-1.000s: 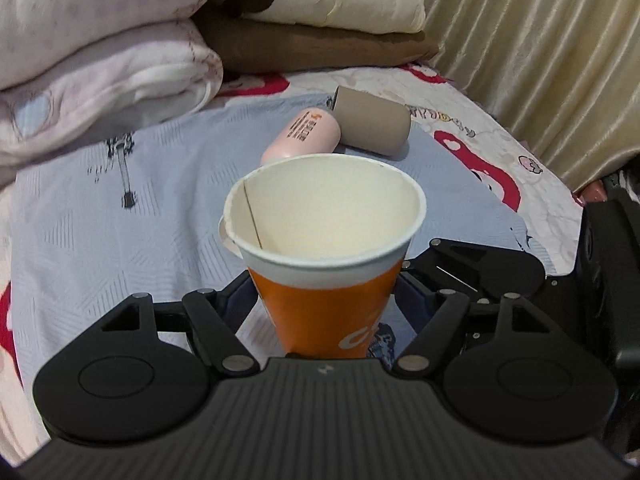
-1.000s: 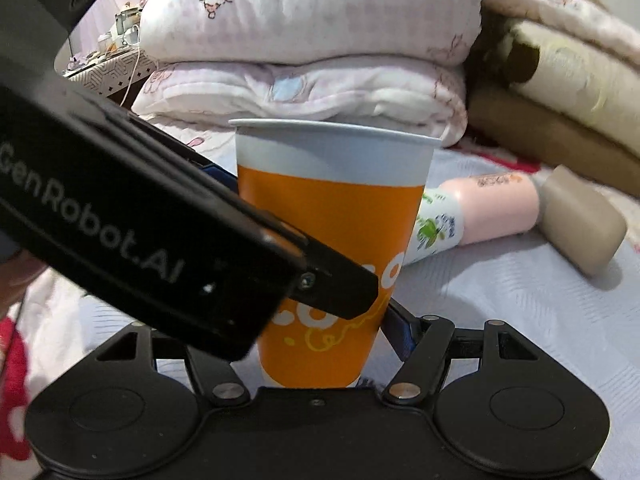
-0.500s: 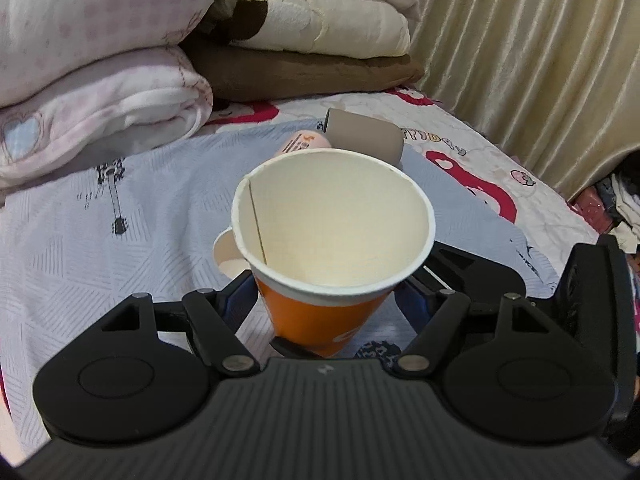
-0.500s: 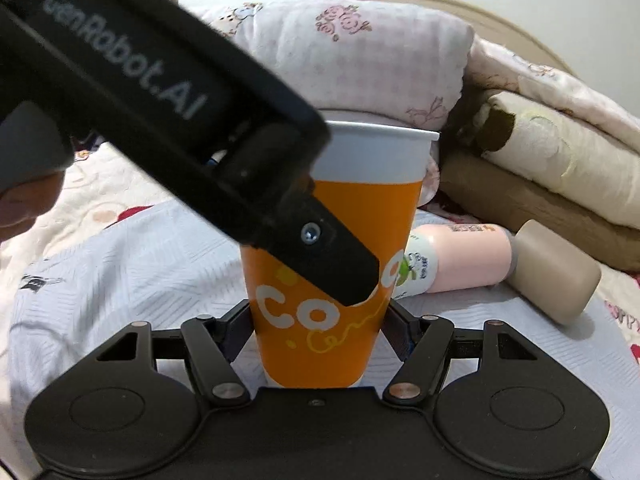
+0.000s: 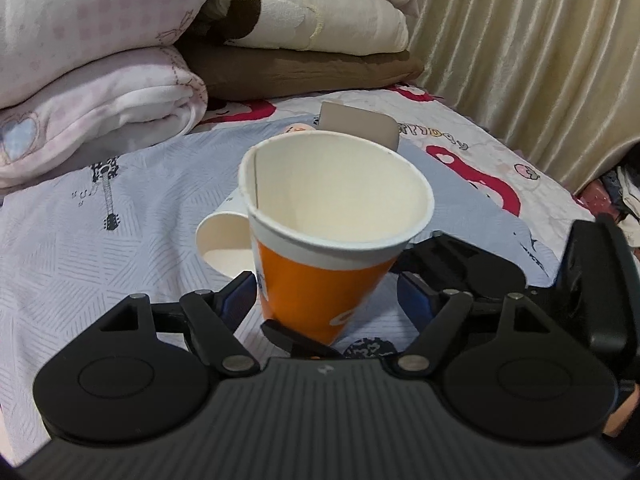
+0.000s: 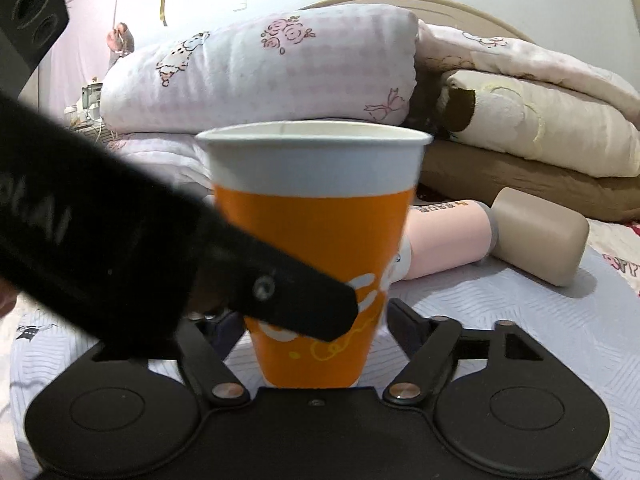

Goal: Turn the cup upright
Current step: 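Set the cup base on the cloth and open both grippers, withdrawing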

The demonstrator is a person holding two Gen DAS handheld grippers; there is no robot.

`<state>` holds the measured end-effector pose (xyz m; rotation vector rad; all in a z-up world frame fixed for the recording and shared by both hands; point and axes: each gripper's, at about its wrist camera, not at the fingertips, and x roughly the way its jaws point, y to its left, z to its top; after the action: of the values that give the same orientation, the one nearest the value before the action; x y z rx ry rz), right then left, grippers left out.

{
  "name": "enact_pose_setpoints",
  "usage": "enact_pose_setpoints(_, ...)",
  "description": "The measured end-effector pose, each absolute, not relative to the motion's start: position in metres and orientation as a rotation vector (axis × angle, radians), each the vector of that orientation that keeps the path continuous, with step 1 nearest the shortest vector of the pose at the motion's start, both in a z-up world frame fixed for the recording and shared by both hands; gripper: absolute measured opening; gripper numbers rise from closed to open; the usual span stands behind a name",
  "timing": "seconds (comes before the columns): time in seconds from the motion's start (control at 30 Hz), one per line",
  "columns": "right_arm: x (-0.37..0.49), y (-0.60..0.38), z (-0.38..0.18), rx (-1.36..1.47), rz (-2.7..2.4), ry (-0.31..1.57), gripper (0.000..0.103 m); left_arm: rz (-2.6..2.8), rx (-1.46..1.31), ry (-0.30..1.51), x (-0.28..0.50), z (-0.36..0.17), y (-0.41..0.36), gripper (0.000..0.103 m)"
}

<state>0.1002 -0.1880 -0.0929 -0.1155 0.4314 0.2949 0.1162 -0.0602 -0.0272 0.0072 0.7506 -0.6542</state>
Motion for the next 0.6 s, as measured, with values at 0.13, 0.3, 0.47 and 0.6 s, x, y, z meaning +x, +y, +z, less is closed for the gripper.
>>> enact_pose_setpoints(0.13,0.089,-0.189,-0.096,-0.113,0.276,0.434,0.089,-0.653,-0.011,0.759,0.114,-0.023,-0.058,0.077)
enact_pose_setpoints(0.3,0.069,-0.193,-0.093,-0.119,0.246,0.439,0.092,-0.591,-0.062,0.795,0.104,-0.023,-0.055,0.079)
enact_pose_setpoints(0.47,0.05,-0.202,-0.084,-0.117,0.217,0.444,0.092,-0.506,-0.065,0.832,0.085,-0.014,-0.052,0.079)
enact_pose_setpoints(0.6,0.028,-0.21,-0.066,-0.123,0.159,0.435,0.092,-0.434,0.002,0.799,0.058,0.008,-0.045,0.079)
